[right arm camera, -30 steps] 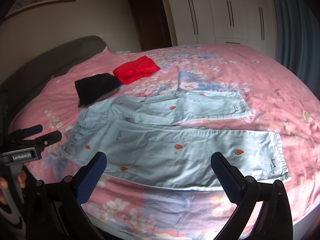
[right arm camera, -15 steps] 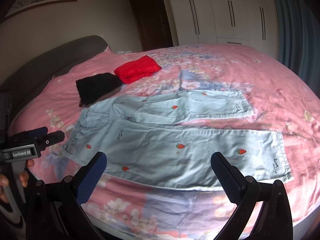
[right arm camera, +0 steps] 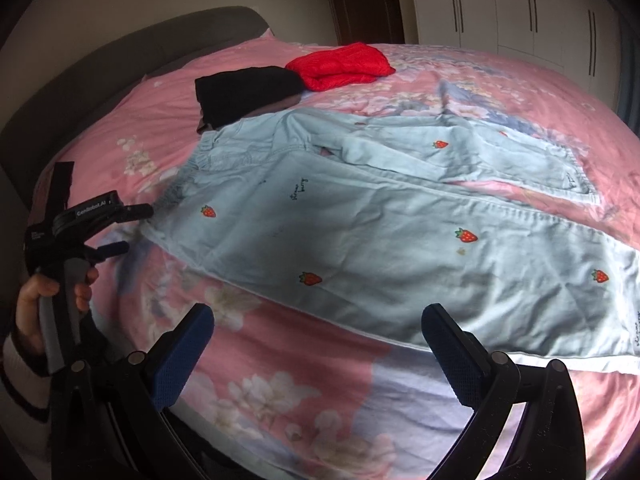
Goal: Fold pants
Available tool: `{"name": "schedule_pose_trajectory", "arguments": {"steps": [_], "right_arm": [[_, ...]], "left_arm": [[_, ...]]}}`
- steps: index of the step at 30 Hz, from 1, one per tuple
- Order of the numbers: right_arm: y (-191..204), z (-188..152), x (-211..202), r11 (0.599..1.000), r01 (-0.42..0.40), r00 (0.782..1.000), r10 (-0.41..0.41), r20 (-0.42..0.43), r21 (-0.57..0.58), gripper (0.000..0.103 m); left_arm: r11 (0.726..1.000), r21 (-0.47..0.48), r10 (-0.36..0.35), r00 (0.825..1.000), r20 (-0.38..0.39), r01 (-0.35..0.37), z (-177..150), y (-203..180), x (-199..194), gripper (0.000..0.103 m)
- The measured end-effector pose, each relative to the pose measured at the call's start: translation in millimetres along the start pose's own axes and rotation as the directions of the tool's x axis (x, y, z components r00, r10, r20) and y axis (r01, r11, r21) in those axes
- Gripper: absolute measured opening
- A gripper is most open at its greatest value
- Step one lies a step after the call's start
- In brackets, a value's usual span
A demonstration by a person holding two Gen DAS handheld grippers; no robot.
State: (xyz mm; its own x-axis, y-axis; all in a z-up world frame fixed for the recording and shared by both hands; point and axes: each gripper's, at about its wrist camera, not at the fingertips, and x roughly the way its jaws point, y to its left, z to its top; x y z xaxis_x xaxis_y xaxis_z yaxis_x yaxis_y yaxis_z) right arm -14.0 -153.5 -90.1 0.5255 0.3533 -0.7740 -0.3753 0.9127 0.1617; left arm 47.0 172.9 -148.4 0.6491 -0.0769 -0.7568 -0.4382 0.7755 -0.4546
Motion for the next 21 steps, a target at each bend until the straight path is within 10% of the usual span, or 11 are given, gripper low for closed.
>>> {"name": "schedule_pose_trajectory", "arguments": {"steps": [6, 16, 21], "right_arm": [[13.9, 3.1, 15.7, 0.999, -0.010, 0.999, 0.009, -0.043, -0.040, 0.103], [6.1, 29.3, 30.8, 0.999, 0.039, 0.999, -0.040, -0.025, -0.030, 0.103], [-10.2, 27.9, 32.5, 0.998, 0.065, 0.997, -0.065, -0.040, 0.001, 0.103]], "left_arm": [[0.998, -0.063, -0.015, 0.998, 0.067, 0.019, 19.7, 16.4, 6.4, 0.018], [0.998, 0.058, -0.002, 0.990, 0.141, -0.006, 32.3, 22.8, -24.4, 0.018], [0.996, -0.077, 0.063, 0.990, 0.126, -0.053, 49.0, 60.0, -19.7, 0.018]]}}
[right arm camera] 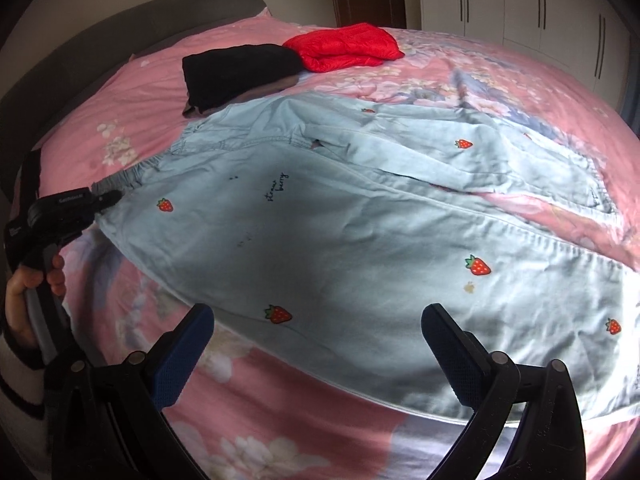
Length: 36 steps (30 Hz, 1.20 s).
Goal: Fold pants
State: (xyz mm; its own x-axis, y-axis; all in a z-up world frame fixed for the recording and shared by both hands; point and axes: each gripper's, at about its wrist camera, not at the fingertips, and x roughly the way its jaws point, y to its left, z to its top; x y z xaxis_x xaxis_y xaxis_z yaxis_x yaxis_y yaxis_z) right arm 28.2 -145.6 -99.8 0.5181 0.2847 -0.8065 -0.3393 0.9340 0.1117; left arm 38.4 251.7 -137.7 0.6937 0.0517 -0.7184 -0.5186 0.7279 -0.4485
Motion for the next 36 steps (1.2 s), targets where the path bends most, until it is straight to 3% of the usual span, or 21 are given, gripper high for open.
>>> {"name": "schedule_pose_trajectory", "arguments": {"steps": [1, 4, 5, 7, 9, 11, 14, 19, 23, 25, 26, 28, 30, 32, 34, 36], "right_arm": [[-6.3, -0.7, -1.5, 1.000, 0.003, 1.000, -0.003, -0.001, 0.015, 0.103], [-30.5, -2.4, -8.1, 0.997, 0.035, 0.999, -0.034, -0.006, 0.069, 0.103], [-39.3, -3.1, -10.3, 0.995, 0.054, 0.999, -0.053, -0.006, 0.082, 0.103], [-58.3, -5.3, -13.9, 0.989, 0.108, 0.994, -0.107, -0.007, 0.101, 0.103], [-80.4, -12.1, -16.4, 0.978, 0.159, 0.987, -0.157, -0.028, 0.137, 0.103], [-103.2, -21.4, -18.6, 0.964, 0.201, 0.980, -0.196, -0.047, 0.177, 0.103], [-128.1, -42.6, -6.0, 0.942, 0.255, 0.964, -0.228, -0.140, 0.219, 0.103], [-105.3, -43.2, -8.2, 0.941, 0.317, 0.945, -0.303, -0.125, 0.117, 0.103], [-87.9, -30.2, -16.0, 0.961, 0.261, 0.965, -0.259, -0.032, 0.094, 0.103], [-77.8, -34.1, -0.8, 0.965, 0.261, 0.963, -0.257, -0.082, 0.041, 0.103], [-76.1, -41.9, 7.9, 0.967, 0.254, 0.960, -0.251, -0.124, 0.010, 0.103], [-71.7, -58.1, 5.8, 0.968, 0.248, 0.963, -0.251, -0.096, -0.041, 0.103], [-75.4, -60.5, -2.3, 0.980, 0.193, 0.972, -0.197, -0.125, -0.041, 0.103], [-84.2, -54.7, -11.9, 0.991, 0.132, 0.979, -0.130, -0.157, 0.002, 0.103], [-85.4, -45.9, -25.7, 0.997, 0.078, 0.991, -0.075, -0.108, 0.020, 0.103], [-81.6, -30.4, -36.2, 0.999, 0.033, 0.999, -0.033, -0.027, 0.005, 0.103]], "left_arm": [[1.000, 0.022, 0.005, 1.000, -0.025, -0.005, -1.2, -2.0, 2.6, 0.018], [0.969, 0.220, 0.127, 0.990, -0.067, -0.110, -13.3, -18.1, 5.0, 0.041], [0.963, 0.247, 0.134, 0.988, -0.072, -0.113, -15.9, -18.2, 1.2, 0.054], [0.959, 0.256, 0.142, 0.988, -0.058, -0.122, -16.4, -9.8, -11.5, 0.060], [0.945, 0.279, 0.176, 0.984, 0.004, -0.171, -16.2, -5.5, -29.6, 0.068], [0.932, 0.316, 0.168, 0.984, 0.051, -0.175, -16.8, -10.3, -43.5, 0.068], [0.909, 0.401, 0.093, 0.993, 0.068, -0.113, -21.2, -37.0, -49.5, 0.069], [0.829, 0.556, 0.040, 0.998, 0.058, -0.066, -39.1, -87.7, -32.2, 0.068], [0.778, 0.619, 0.138, 0.990, -0.008, -0.103, -56.9, -94.0, 3.3, 0.052], [0.756, 0.647, 0.164, 0.985, -0.045, -0.096, -69.2, -83.7, 12.0, 0.053], [0.736, 0.670, 0.154, 0.988, -0.028, -0.096, -73.8, -79.6, 9.5, 0.055], [0.701, 0.708, 0.139, 0.990, -0.009, -0.092, -76.6, -73.9, 2.0, 0.063], [0.719, 0.694, 0.102, 0.993, -0.062, -0.031, -71.5, -68.4, -2.8, 0.069], [0.765, 0.643, 0.049, 0.992, -0.118, 0.039, -59.7, -64.6, -4.2, 0.075], [0.811, 0.578, -0.001, 0.987, -0.158, 0.093, -48.9, -68.5, -3.0, 0.085], [0.840, 0.533, -0.029, 0.989, -0.145, 0.102, -36.9, -77.0, -2.1, 0.098]]}}
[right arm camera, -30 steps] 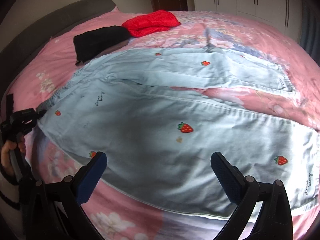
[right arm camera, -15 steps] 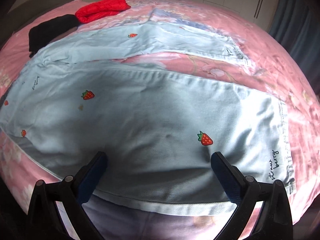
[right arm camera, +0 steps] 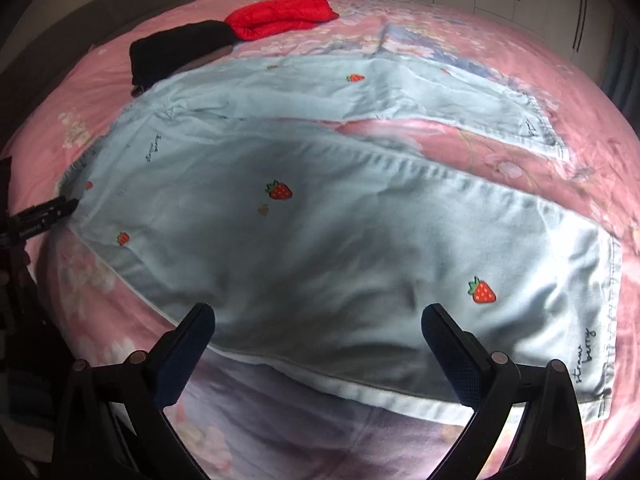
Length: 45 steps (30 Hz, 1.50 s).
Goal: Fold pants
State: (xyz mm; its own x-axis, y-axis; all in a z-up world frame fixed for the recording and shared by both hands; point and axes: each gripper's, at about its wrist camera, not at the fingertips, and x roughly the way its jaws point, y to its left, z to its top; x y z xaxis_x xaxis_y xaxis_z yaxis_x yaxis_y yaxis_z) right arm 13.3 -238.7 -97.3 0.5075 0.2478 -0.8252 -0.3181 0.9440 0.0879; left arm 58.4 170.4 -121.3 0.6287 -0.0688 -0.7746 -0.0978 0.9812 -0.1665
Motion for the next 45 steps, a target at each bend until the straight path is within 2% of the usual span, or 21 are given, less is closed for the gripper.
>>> {"name": "schedule_pose_trajectory", "arguments": {"steps": [2, 6, 10, 13, 18, 20, 21, 23, 27, 31, 32, 34, 36, 38, 40, 41, 42, 44, 45], "right_arm": [[1.8, 19.5, -2.1, 0.999, -0.031, 0.998, 0.032, 0.058, -0.016, 0.103], [10.5, 59.4, 8.6, 0.994, -0.059, 0.991, 0.069, 0.114, -0.090, 0.103], [15.4, 101.3, 25.4, 0.982, -0.074, 0.986, 0.099, 0.137, -0.176, 0.103], [19.5, 135.6, 42.1, 0.965, -0.032, 0.986, 0.073, 0.149, -0.262, 0.103], [28.4, 188.3, 83.9, 0.908, 0.046, 0.982, 0.034, 0.184, -0.417, 0.103], [30.8, 203.5, 113.6, 0.882, 0.105, 0.986, -0.033, 0.161, -0.460, 0.103], [29.7, 210.0, 127.2, 0.878, 0.107, 0.990, -0.049, 0.134, -0.467, 0.103], [29.5, 223.2, 147.1, 0.875, 0.082, 0.994, -0.035, 0.108, -0.477, 0.103], [39.7, 241.3, 173.8, 0.856, 0.044, 0.996, 0.000, 0.085, -0.515, 0.103], [50.9, 250.1, 202.8, 0.824, 0.006, 1.000, 0.002, 0.013, -0.566, 0.103], [51.4, 250.4, 211.5, 0.822, -0.003, 1.000, -0.010, -0.020, -0.570, 0.103], [45.3, 249.7, 230.2, 0.837, -0.048, 0.994, -0.016, -0.112, -0.546, 0.103], [32.2, 251.4, 240.0, 0.881, -0.106, 0.984, 0.026, -0.177, -0.461, 0.103], [24.9, 251.8, 240.8, 0.909, -0.134, 0.978, 0.057, -0.202, -0.394, 0.102], [29.5, 248.5, 233.7, 0.902, -0.158, 0.976, 0.079, -0.205, -0.403, 0.090], [33.3, 246.7, 227.8, 0.894, -0.174, 0.975, 0.097, -0.201, -0.412, 0.070], [37.9, 244.7, 221.8, 0.886, -0.180, 0.975, 0.104, -0.194, -0.427, 0.040], [49.9, 236.5, 211.8, 0.865, -0.149, 0.982, 0.074, -0.172, -0.479, 0.011], [55.6, 232.8, 207.4, 0.856, -0.124, 0.986, 0.052, -0.155, -0.502, 0.008]], "left_arm": [[0.999, -0.041, -0.024, 0.999, 0.032, 0.026, 17.0, 0.4, -0.4, 0.100], [0.993, -0.084, -0.073, 0.994, 0.078, 0.079, 54.8, 3.6, 4.6, 0.103], [0.995, -0.099, -0.022, 0.997, 0.069, 0.029, 91.4, 17.0, 23.8, 0.103], [0.996, -0.088, -0.012, 0.997, 0.082, 0.019, 116.1, 31.0, 40.8, 0.103], [0.996, -0.085, 0.028, 0.993, 0.112, -0.018, 144.1, 46.8, 67.9, 0.103], [0.997, -0.072, 0.029, 0.995, 0.093, -0.022, 150.0, 50.5, 81.1, 0.103], [0.998, -0.064, 0.030, 0.996, 0.079, -0.025, 152.5, 52.6, 87.8, 0.103], [0.999, -0.040, 0.002, 0.999, 0.047, -0.001, 154.6, 55.9, 100.3, 0.103], [1.000, 0.003, 0.006, 0.999, -0.046, -0.006, 161.7, 60.7, 128.0, 0.102], [0.998, 0.017, -0.057, 0.992, -0.112, 0.060, 166.9, 66.0, 144.1, 0.100], [0.996, 0.010, -0.082, 0.989, -0.124, 0.084, 168.3, 67.3, 145.7, 0.096], [0.989, -0.009, -0.150, 0.979, -0.137, 0.151, 171.5, 71.1, 146.0, 0.080], [0.985, -0.002, -0.170, 0.977, -0.132, 0.172, 173.5, 70.1, 142.6, 0.046], [0.989, 0.026, -0.144, 0.981, -0.130, 0.149, 172.8, 67.5, 140.1, 0.042], [0.991, 0.042, -0.123, 0.986, -0.114, 0.129, 170.3, 63.9, 134.5, 0.038], [0.992, 0.049, -0.114, 0.988, -0.103, 0.119, 169.3, 60.9, 130.4, 0.034], [0.993, 0.059, -0.102, 0.991, -0.086, 0.107, 168.4, 57.5, 125.1, 0.032], [0.994, 0.069, -0.078, 0.996, -0.053, 0.082, 166.7, 52.9, 112.9, 0.031], [0.995, 0.073, -0.068, 0.997, -0.033, 0.070, 165.8, 50.7, 105.6, 0.030]]}}
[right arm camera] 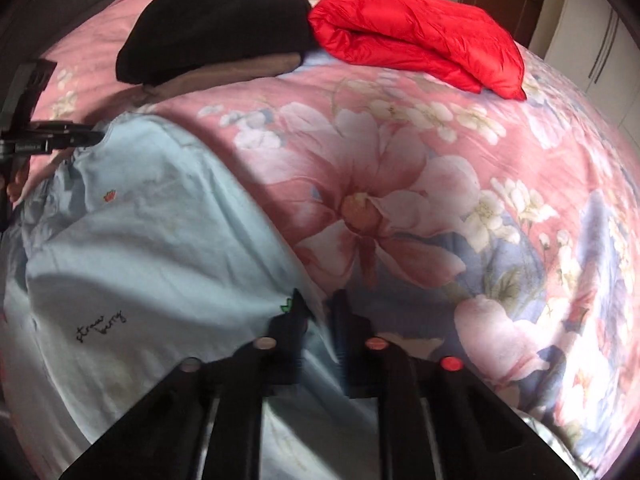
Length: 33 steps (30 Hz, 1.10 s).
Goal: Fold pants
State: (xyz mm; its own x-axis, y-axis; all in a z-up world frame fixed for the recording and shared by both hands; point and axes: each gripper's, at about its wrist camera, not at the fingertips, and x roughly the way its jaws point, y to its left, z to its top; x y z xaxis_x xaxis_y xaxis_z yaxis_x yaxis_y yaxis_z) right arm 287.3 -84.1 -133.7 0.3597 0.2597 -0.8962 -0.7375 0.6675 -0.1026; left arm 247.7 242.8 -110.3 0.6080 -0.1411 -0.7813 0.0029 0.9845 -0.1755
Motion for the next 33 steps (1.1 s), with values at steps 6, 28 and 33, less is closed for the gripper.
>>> {"name": "schedule_pose_trajectory", "arguments": {"steps": [6, 28, 33], "right_arm": [[15.3, -9.4, -59.4, 0.997, 0.070, 0.986, -0.076, 0.146, 0.044, 0.007], [169.5, -139.9, -160.5, 0.997, 0.071, 0.976, -0.069, 0.207, 0.000, 0.007], [197.6, -164.1, -120.9, 0.993, 0.115, 0.988, -0.110, 0.108, -0.042, 0.007]], "left_arm": [[1.000, 0.021, -0.014, 0.991, 0.131, 0.011, -17.5, -8.0, -57.4, 0.030], [0.993, -0.068, 0.106, 0.988, 0.116, -0.099, -177.3, 5.1, -125.5, 0.036], [0.951, -0.288, -0.049, 0.977, 0.209, 0.110, -194.8, 21.5, -153.3, 0.037]]}}
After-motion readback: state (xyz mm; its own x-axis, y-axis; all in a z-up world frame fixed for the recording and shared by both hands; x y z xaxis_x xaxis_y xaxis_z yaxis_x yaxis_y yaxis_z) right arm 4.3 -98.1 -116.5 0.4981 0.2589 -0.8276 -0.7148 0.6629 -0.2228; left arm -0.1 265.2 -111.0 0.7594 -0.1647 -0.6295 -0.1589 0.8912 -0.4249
